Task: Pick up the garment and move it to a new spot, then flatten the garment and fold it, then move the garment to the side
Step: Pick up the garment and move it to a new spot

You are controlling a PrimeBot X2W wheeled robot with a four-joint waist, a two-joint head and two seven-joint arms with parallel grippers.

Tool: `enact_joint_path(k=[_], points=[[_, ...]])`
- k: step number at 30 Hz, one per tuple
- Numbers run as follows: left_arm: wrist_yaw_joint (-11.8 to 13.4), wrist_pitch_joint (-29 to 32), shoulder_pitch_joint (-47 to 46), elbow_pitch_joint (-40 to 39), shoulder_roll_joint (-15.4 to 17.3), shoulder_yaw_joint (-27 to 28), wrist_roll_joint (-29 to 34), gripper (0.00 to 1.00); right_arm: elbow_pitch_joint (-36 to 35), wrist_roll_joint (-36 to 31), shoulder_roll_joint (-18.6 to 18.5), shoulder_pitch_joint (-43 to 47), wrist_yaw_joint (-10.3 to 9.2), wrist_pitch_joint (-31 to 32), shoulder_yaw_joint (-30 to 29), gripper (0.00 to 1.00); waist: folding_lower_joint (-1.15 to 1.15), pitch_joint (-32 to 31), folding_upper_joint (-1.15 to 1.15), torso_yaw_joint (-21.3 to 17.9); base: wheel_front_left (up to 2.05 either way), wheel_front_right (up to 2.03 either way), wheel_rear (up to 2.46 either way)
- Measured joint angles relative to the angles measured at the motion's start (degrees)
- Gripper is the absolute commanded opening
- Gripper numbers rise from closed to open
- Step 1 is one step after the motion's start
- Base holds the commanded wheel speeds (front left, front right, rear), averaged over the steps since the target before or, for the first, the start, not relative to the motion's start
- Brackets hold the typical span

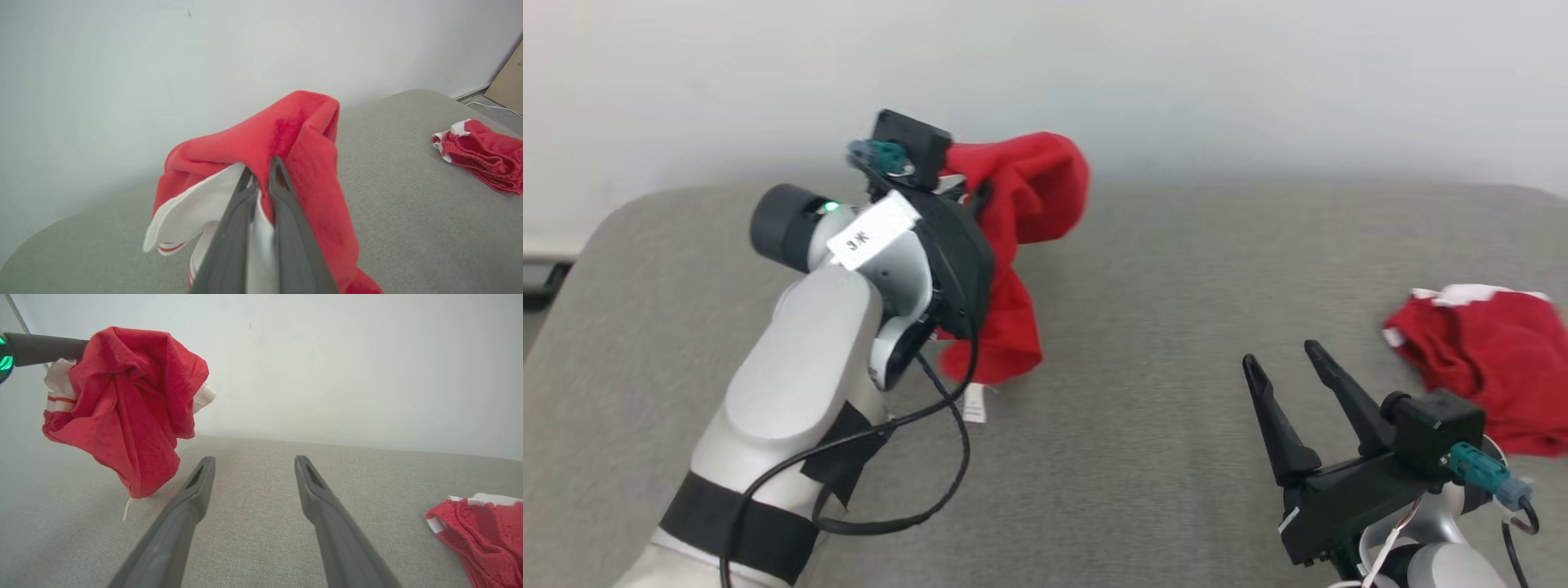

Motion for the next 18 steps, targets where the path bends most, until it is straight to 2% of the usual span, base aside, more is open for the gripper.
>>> enact_joint_path(k=[18], points=[[-0.4,2.63,5.14,-4.03,0.01,-7.13,-0.73,0.0,-0.69,0.11,0.22,3.1,-0.41,-1.01,-0.02,1.0,0.01,-3.26,0.0,-15.54,0.0,0.0,0.0]])
